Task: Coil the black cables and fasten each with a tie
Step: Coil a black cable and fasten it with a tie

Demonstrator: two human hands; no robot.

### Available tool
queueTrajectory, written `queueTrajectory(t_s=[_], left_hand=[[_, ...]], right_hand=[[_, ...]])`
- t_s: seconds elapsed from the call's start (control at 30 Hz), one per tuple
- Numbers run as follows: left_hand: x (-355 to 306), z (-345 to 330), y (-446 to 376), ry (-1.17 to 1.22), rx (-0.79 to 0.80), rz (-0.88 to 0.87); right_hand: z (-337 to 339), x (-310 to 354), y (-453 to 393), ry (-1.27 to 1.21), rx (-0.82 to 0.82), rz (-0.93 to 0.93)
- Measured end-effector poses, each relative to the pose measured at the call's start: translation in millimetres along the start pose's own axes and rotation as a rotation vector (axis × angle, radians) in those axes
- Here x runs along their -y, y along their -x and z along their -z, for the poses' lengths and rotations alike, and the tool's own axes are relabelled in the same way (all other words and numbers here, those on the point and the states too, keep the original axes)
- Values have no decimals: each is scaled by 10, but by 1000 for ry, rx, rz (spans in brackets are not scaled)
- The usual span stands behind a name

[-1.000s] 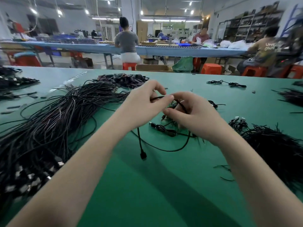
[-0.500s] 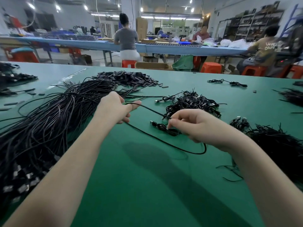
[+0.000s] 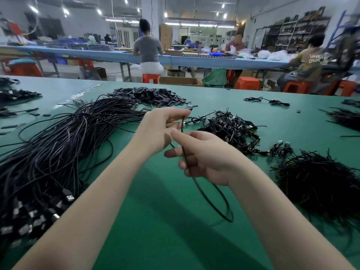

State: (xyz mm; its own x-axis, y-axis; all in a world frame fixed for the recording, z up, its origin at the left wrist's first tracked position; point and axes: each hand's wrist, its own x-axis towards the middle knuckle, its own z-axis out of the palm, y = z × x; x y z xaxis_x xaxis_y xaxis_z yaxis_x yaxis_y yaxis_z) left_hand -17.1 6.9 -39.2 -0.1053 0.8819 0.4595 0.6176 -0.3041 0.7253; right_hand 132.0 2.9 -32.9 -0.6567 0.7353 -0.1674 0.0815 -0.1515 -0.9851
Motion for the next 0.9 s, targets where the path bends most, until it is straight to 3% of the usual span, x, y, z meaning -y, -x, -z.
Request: queueTrajectory(t_s=[0.13, 0.2, 0.27, 0.33, 0.43, 0.57, 0.63, 0.7, 0.73, 0.8, 0.9], left_hand=[[-95, 24, -10, 454, 6, 217], [-108, 31, 13, 436, 90, 405], [-100, 25, 41, 307, 295, 498], [-106, 12, 50, 371, 351, 500], [-177, 42, 22, 588, 299, 444], [-223, 258, -30, 904, 269, 367], [-294, 496, -17, 1148, 437, 320], [-324, 697, 41, 1388, 733, 283], [-307, 783, 81, 1359, 857, 222], [-277, 854, 139, 995, 1029, 104], [-274, 680, 155, 399, 979, 210]], right_hand=[[-2, -78, -26, -47, -131, 151], [38, -68, 9, 5, -164, 217], [48, -67, 51, 88, -169, 246], [21, -77, 79, 141, -124, 258], [-27, -113, 74, 175, -11, 226], [17, -174, 93, 201, 272, 134], [75, -174, 119, 189, 371, 69], [151, -145, 129, 212, 340, 60], [193, -112, 133, 221, 282, 80], [278, -15, 147, 178, 137, 150], [335, 141, 222, 105, 12, 271]])
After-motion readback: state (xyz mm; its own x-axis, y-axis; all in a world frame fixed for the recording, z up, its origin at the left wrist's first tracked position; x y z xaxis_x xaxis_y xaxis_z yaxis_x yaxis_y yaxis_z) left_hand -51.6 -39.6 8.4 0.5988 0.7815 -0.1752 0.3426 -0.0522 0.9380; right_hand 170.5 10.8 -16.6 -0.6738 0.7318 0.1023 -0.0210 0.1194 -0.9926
